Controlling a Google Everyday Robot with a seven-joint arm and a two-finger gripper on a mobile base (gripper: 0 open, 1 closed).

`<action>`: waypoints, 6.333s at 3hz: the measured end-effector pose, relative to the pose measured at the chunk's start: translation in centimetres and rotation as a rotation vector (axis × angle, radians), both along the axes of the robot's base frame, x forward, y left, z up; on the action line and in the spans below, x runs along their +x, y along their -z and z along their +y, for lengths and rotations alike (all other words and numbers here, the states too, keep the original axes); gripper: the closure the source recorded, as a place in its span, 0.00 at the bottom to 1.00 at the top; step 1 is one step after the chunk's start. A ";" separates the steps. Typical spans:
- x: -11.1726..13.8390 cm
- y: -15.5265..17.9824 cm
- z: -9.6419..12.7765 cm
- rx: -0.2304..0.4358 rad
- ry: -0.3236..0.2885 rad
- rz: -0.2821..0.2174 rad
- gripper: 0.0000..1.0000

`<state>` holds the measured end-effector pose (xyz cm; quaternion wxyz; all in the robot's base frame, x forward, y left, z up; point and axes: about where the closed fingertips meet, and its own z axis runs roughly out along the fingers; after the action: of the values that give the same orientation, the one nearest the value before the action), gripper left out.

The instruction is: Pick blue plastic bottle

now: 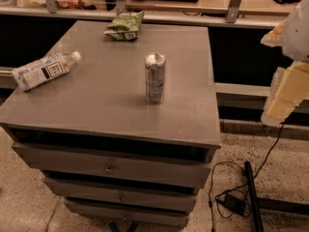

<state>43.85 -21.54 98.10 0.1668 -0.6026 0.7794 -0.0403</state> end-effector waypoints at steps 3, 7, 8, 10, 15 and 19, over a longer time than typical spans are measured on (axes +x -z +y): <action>-0.4 -2.6 9.7 0.174 -0.209 -0.035 0.00; 3.1 -3.5 30.8 0.324 -0.459 -0.087 0.00; 4.5 -3.2 30.8 0.348 -0.452 -0.100 0.00; 13.3 0.7 31.5 0.352 -0.552 0.012 0.00; 23.6 3.8 43.5 0.294 -0.634 0.064 0.00; 25.4 10.1 46.8 0.273 -0.574 0.053 0.00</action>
Offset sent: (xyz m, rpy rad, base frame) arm -0.0085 0.0734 0.0088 0.1552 0.0106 0.2048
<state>69.26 25.29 87.98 0.2304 -0.7708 0.5798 0.1289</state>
